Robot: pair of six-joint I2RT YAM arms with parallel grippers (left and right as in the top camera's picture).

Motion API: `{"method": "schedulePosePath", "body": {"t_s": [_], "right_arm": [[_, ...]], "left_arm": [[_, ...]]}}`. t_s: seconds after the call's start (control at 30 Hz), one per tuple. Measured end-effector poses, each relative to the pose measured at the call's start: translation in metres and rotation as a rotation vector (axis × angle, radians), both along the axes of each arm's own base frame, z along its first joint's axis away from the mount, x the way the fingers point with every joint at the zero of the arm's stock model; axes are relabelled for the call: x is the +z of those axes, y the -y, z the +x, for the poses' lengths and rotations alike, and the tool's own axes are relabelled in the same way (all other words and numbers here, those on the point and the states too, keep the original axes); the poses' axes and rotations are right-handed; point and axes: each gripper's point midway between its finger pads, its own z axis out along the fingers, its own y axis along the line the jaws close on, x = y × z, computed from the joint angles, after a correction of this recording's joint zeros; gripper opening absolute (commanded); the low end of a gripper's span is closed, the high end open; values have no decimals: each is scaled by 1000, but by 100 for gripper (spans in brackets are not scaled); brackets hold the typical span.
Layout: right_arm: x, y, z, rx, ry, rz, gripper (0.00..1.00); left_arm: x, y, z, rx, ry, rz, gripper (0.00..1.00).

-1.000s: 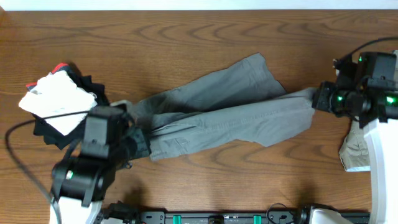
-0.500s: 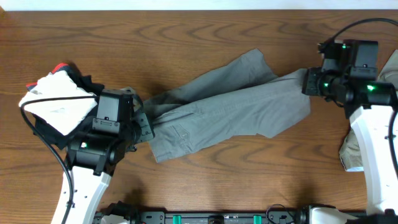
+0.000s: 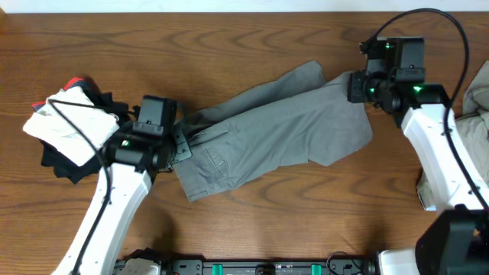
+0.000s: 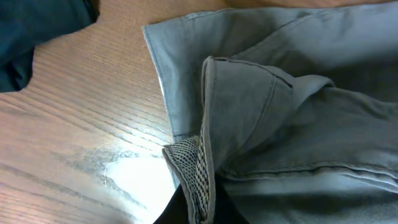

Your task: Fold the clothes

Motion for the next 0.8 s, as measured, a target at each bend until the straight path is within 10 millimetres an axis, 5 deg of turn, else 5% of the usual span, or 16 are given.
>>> {"method": "schedulePosePath", "body": {"t_s": [0.33, 0.67, 0.7, 0.73, 0.8], "right_arm": [[-31, -7, 19, 7, -19, -24, 1], [-28, -19, 40, 27, 63, -22, 4], [-29, -20, 41, 29, 65, -21, 8], [-32, -21, 43, 32, 67, -22, 24], [-37, -23, 47, 32, 67, -26, 71]], "left_arm": [[-16, 0, 26, 14, 18, 23, 7], [-23, -8, 41, 37, 42, 77, 7], [-24, -9, 43, 40, 44, 83, 13], [-25, -10, 44, 41, 46, 92, 27], [-25, -13, 49, 52, 61, 114, 52]]}}
